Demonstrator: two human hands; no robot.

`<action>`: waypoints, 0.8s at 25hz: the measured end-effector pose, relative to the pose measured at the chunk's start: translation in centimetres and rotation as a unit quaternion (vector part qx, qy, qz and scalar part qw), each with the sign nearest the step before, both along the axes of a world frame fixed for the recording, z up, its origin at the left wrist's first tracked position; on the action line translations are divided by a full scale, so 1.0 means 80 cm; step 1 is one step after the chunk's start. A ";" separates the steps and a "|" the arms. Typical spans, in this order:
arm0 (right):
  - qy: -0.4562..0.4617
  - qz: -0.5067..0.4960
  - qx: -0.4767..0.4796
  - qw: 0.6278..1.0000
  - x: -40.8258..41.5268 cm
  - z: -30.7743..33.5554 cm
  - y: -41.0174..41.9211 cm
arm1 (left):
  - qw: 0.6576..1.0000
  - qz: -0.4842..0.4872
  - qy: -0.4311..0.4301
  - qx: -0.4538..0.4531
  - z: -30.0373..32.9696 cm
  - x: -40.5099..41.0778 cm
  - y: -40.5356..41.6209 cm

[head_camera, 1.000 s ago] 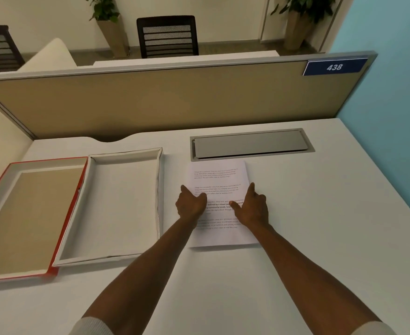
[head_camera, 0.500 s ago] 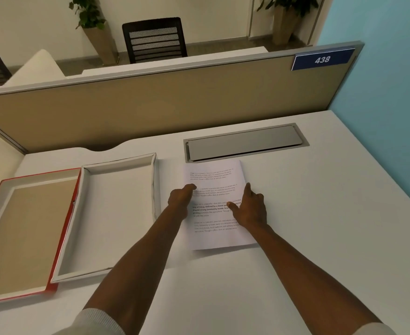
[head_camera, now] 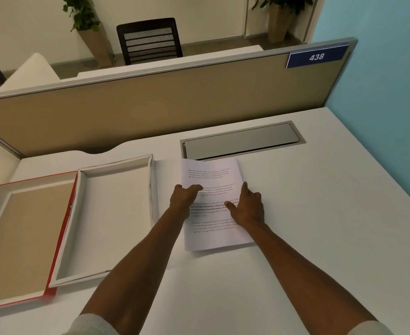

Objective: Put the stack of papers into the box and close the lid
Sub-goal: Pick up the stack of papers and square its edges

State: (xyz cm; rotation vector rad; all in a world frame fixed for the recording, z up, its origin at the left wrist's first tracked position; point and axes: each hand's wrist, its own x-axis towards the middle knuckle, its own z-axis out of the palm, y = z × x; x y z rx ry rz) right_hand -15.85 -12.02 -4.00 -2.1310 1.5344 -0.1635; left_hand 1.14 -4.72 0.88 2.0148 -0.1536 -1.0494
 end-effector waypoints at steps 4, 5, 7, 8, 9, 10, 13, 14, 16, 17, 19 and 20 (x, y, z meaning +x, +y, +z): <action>-0.008 0.004 0.002 1.000 -0.001 0.000 -0.001 | 0.999 0.018 0.030 -0.028 -0.009 0.004 0.005; -0.011 0.004 0.003 1.000 -0.001 0.001 0.000 | 0.999 0.026 0.030 -0.025 -0.011 0.004 0.006; -0.015 0.001 0.005 1.000 -0.002 0.000 0.001 | 0.998 0.045 0.025 -0.034 -0.012 0.001 0.004; -0.018 -0.002 0.007 1.000 -0.003 0.000 0.001 | 0.998 0.050 0.016 -0.040 -0.012 0.000 0.003; -0.020 -0.004 0.009 1.000 -0.003 0.000 0.001 | 0.998 0.054 0.005 -0.038 -0.010 -0.001 0.000; -0.023 -0.007 0.011 1.000 -0.003 0.000 0.001 | 0.998 0.056 0.001 -0.029 -0.008 0.001 -0.002; -0.022 -0.013 0.017 1.000 -0.002 0.001 0.003 | 0.996 0.052 0.064 -0.014 -0.001 0.012 -0.006; -0.025 -0.018 0.019 0.999 -0.002 0.001 0.004 | 0.995 0.036 0.090 -0.022 0.003 0.016 -0.006; -0.032 -0.027 0.020 0.999 -0.003 0.001 0.006 | 0.995 -0.020 0.094 -0.029 0.006 0.017 -0.008; -0.033 -0.029 0.021 0.999 -0.003 0.002 0.006 | 0.996 -0.041 0.077 -0.029 0.008 0.014 -0.008; -0.030 -0.024 0.026 0.999 -0.004 0.003 0.006 | 0.997 -0.068 0.025 -0.040 0.014 0.005 -0.008; -0.035 -0.022 0.028 0.999 -0.006 0.004 0.006 | 0.996 -0.076 0.000 -0.052 0.016 0.000 -0.005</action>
